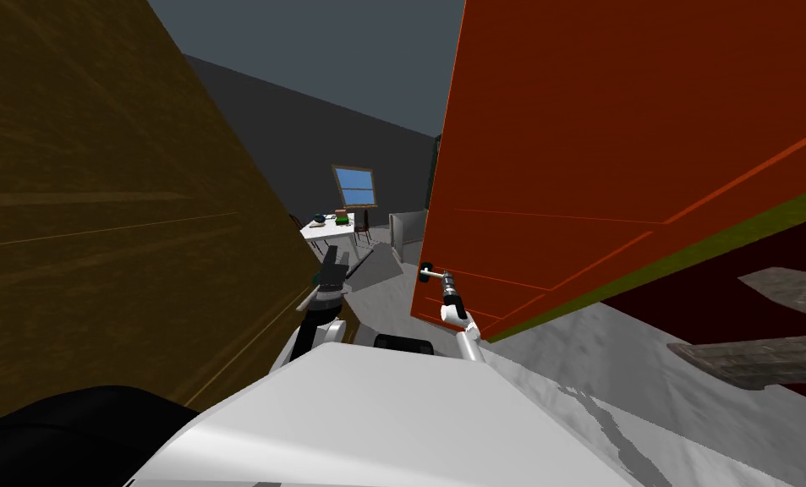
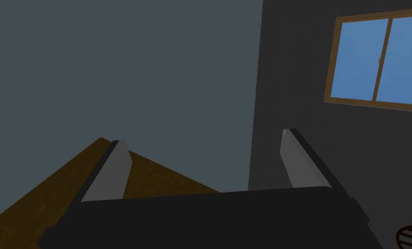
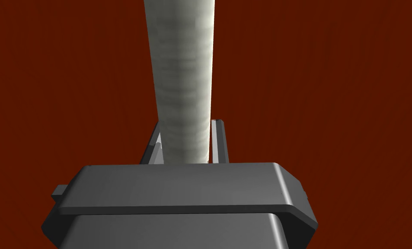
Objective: Push the door open
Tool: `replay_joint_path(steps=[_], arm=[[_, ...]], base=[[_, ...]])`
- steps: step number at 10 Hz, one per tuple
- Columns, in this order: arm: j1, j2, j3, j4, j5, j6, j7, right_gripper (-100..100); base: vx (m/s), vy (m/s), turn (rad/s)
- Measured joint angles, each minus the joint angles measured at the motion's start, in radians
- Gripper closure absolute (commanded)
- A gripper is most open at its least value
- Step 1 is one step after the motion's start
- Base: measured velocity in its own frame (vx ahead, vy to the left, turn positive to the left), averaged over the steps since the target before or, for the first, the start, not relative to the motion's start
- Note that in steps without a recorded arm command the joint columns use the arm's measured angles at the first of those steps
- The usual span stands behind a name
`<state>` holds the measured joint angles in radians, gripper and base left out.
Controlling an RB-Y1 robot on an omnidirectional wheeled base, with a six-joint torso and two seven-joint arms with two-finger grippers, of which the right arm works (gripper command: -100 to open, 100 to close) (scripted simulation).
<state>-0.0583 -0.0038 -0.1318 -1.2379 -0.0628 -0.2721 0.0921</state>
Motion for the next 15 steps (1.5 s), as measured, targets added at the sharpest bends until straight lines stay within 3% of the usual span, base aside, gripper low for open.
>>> replay_joint_path(steps=[8,15], arm=[[-0.035,-0.02,0.067,0.04,-0.024,-0.01,0.014,100],[-0.063,-0.022,0.136,0.069,-0.045,-0.011,0.028,100]], base=[[0.104,-0.002,-0.16],[0.104,0.021,-0.179]])
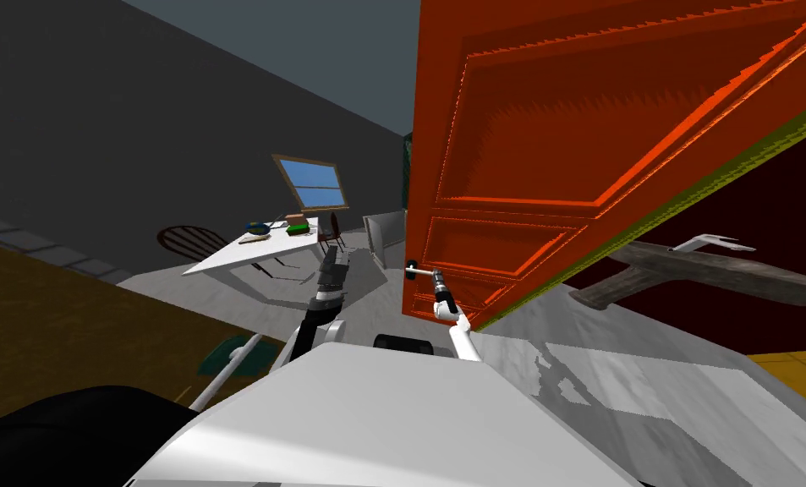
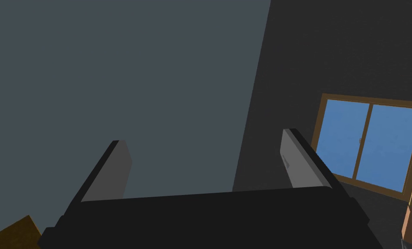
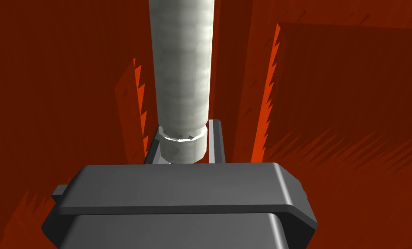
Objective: Push the door open
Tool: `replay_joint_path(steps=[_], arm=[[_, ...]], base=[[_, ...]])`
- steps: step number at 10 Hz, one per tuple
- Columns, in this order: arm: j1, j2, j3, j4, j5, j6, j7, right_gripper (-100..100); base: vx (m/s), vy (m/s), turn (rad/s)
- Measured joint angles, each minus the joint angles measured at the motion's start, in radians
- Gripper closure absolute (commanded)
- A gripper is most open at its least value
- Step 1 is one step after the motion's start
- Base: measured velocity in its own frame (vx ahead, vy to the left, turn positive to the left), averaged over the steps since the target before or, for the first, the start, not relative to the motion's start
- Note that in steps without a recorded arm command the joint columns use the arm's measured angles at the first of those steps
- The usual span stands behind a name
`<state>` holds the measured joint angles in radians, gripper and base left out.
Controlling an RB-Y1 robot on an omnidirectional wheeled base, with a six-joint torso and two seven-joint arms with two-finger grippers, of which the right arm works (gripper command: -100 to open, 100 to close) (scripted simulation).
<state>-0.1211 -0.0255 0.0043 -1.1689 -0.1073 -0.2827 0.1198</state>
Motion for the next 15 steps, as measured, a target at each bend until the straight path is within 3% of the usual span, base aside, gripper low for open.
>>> replay_joint_path(steps=[1,8,14,15], arm=[[-0.005,-0.007,-0.001,0.006,-0.005,-0.007,0.001,-100],[-0.098,-0.027,0.08,0.125,-0.1,-0.047,0.05,-100],[-0.183,-0.015,0.161,0.238,-0.192,-0.089,0.1,-100],[-0.199,-0.005,0.171,0.256,-0.206,-0.093,0.112,-100]], base=[[0.043,-0.001,-0.271],[-0.018,-0.009,-0.146],[-0.046,0.021,-0.164],[-0.072,0.04,-0.123]])
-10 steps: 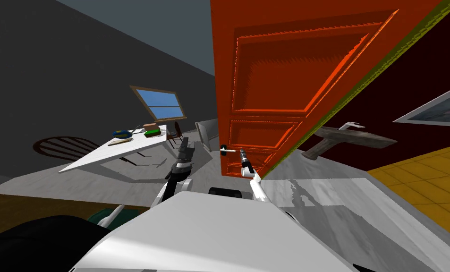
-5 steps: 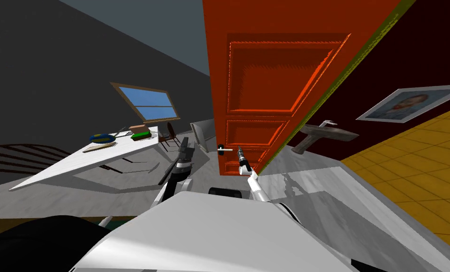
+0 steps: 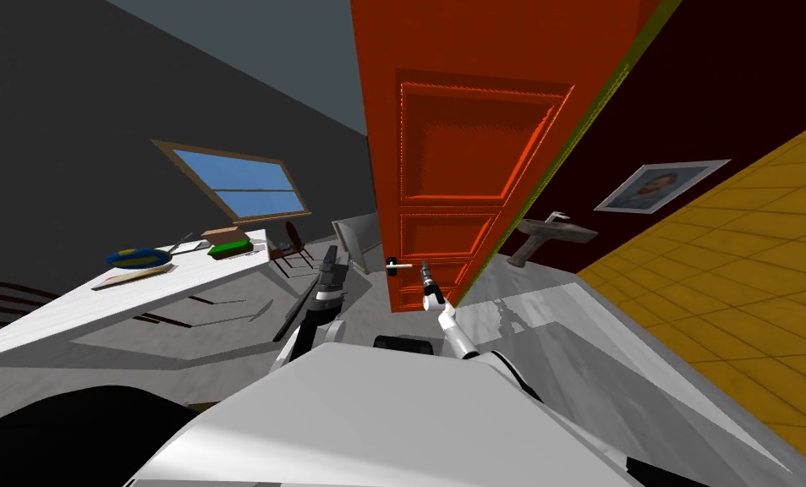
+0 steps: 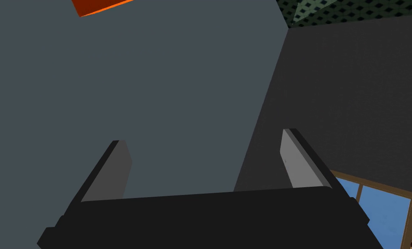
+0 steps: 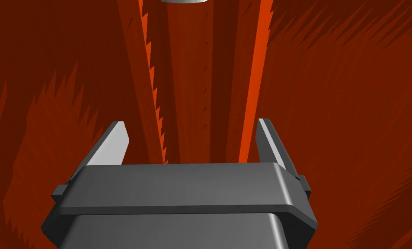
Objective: Push the door open
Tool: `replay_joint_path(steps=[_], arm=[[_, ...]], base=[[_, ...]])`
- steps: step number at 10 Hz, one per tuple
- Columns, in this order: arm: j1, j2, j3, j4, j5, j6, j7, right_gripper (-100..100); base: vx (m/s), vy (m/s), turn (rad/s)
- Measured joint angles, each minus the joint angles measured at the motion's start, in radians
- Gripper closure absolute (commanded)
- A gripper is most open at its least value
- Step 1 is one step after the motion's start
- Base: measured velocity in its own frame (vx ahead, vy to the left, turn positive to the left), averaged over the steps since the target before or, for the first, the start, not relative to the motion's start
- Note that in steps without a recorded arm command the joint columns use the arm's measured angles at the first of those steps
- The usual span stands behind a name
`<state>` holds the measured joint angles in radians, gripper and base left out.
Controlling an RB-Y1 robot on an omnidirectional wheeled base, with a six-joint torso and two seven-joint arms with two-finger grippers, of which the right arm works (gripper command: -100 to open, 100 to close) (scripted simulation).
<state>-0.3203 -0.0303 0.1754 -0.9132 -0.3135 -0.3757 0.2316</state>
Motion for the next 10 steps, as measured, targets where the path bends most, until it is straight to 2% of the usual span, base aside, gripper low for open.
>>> replay_joint_path(steps=[1,3,5,7,8,10], arm=[[-0.019,0.006,0.013,0.032,-0.014,-0.013,0.007,-100],[-0.04,0.02,0.038,0.051,-0.044,-0.017,0.028,-100],[-0.072,0.031,0.062,0.094,-0.072,-0.033,0.036,-100],[-0.097,0.049,0.084,0.141,-0.092,-0.056,0.045,-100],[-0.096,0.055,0.088,0.129,-0.101,-0.051,0.054,-100],[-0.107,0.065,0.096,0.14,-0.112,-0.048,0.062,-100]], base=[[-0.091,0.073,-0.131],[-0.106,0.091,-0.136],[-0.136,0.08,-0.1],[-0.173,0.106,-0.077],[-0.119,0.107,-0.034],[-0.104,0.094,-0.035]])
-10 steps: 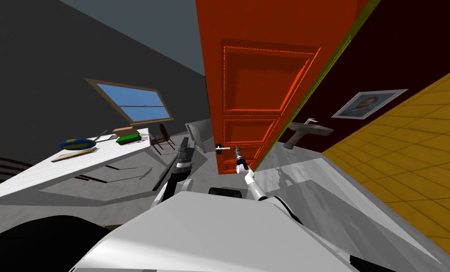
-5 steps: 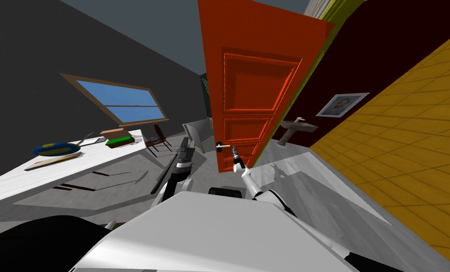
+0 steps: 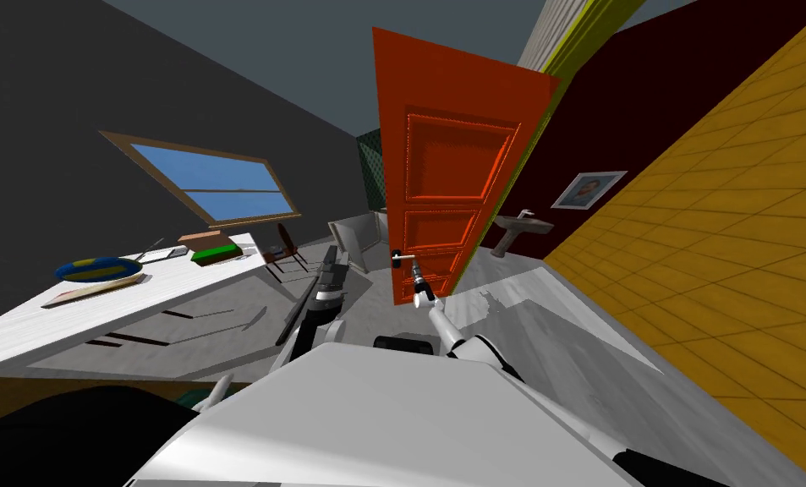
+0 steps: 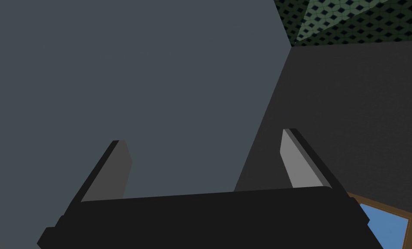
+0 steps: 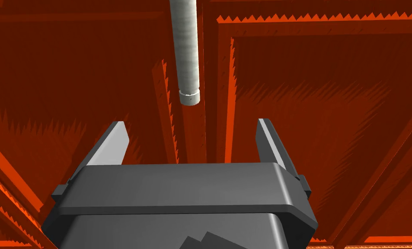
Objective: Push the door open
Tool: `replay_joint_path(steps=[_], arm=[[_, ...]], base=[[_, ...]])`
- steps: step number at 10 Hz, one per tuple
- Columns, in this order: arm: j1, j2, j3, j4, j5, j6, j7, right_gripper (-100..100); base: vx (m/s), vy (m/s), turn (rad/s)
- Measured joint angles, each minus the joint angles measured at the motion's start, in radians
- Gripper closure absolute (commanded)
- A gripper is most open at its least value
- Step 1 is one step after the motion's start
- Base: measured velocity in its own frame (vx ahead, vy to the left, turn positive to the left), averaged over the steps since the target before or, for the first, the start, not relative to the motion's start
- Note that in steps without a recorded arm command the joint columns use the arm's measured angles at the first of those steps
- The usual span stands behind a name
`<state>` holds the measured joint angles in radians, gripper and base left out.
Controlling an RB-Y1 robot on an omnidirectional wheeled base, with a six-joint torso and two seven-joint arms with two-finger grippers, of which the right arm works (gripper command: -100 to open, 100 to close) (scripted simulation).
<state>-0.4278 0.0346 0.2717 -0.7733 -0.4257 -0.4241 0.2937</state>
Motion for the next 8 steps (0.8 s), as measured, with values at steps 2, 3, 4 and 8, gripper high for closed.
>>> replay_joint_path(steps=[2,3,4,8], arm=[[-0.007,0.006,0.006,0.011,-0.006,-0.005,0.002,-100],[-0.009,0.008,0.009,0.013,-0.009,-0.006,0.004,-100],[-0.009,0.009,0.009,0.014,-0.009,-0.006,0.004,-100],[-0.011,-0.05,0.001,0.016,-0.009,-0.008,0.004,-100]], base=[[-0.132,0.104,-0.019],[-0.062,0.057,-0.005],[0.084,0.024,0.014],[0.174,0.068,0.021]])
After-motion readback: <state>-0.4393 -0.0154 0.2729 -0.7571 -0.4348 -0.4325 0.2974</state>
